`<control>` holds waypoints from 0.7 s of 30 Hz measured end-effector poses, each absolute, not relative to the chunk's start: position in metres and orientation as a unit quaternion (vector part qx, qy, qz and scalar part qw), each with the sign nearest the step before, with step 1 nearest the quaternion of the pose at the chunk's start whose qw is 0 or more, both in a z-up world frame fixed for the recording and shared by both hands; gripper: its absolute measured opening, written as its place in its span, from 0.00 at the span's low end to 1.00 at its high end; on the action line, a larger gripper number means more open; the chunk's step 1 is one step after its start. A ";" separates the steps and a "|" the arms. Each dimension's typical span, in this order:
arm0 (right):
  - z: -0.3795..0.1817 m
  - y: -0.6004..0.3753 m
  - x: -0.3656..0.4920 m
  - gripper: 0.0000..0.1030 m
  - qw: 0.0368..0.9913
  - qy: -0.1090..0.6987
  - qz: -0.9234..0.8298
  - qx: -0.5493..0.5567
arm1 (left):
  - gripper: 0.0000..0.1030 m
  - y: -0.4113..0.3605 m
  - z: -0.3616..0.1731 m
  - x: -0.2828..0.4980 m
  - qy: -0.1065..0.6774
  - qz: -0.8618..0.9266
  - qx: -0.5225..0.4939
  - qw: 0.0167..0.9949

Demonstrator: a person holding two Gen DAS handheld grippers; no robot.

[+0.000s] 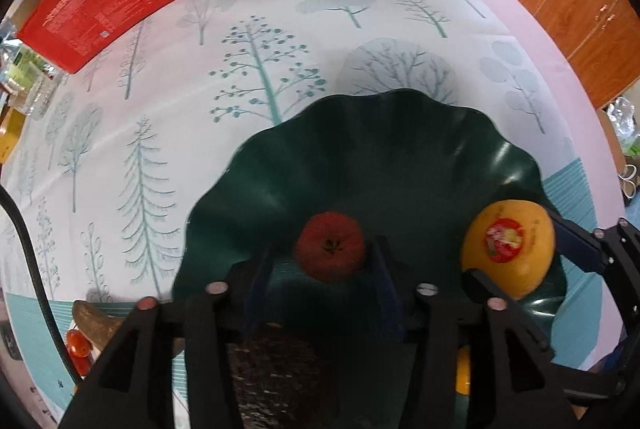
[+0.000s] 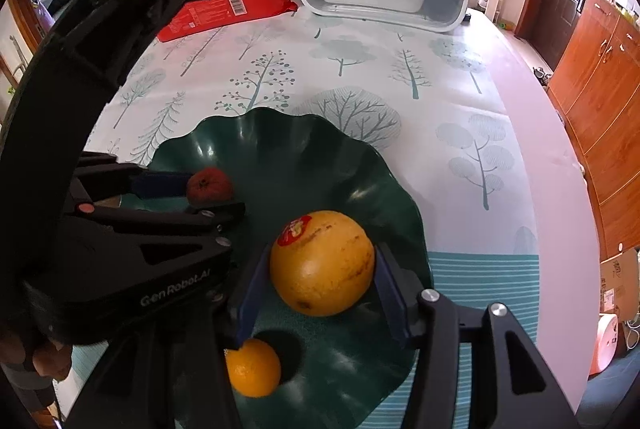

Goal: Organize fruits
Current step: 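Lower and release the apple with the left tool while the right tool releases the grapefruit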

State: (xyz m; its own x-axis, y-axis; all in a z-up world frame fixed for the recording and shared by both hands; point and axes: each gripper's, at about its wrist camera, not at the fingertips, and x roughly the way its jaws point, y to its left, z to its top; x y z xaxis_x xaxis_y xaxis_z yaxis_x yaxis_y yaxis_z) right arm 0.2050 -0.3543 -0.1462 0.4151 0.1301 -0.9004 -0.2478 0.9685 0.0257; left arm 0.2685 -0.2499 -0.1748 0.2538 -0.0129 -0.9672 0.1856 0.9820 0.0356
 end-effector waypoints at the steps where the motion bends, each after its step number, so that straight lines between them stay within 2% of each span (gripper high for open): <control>1: -0.146 -0.355 0.205 0.52 0.839 0.529 0.112 -0.055 | 0.63 -0.246 -0.176 0.269 0.610 -0.056 0.066 0.787; 4: -0.148 -0.357 0.206 0.52 0.838 0.532 0.110 -0.052 | 0.73 -0.237 -0.178 0.269 0.617 -0.057 0.045 0.784; 7: -0.149 -0.357 0.205 0.53 0.836 0.534 0.108 -0.056 | 0.78 -0.235 -0.178 0.265 0.616 -0.057 0.045 0.785; 21: -0.143 -0.365 0.194 0.59 0.839 0.532 0.110 -0.037 | 0.80 -0.235 -0.172 0.252 0.620 -0.069 0.045 0.780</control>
State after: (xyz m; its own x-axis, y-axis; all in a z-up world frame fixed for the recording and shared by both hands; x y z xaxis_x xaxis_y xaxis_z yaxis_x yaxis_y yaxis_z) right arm 0.1943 -0.3654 -0.1434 0.4089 0.1451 -0.9010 -0.2230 0.9732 0.0555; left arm 0.2523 -0.2345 -0.1717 0.2213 -0.0524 -0.9738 0.1628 0.9865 -0.0161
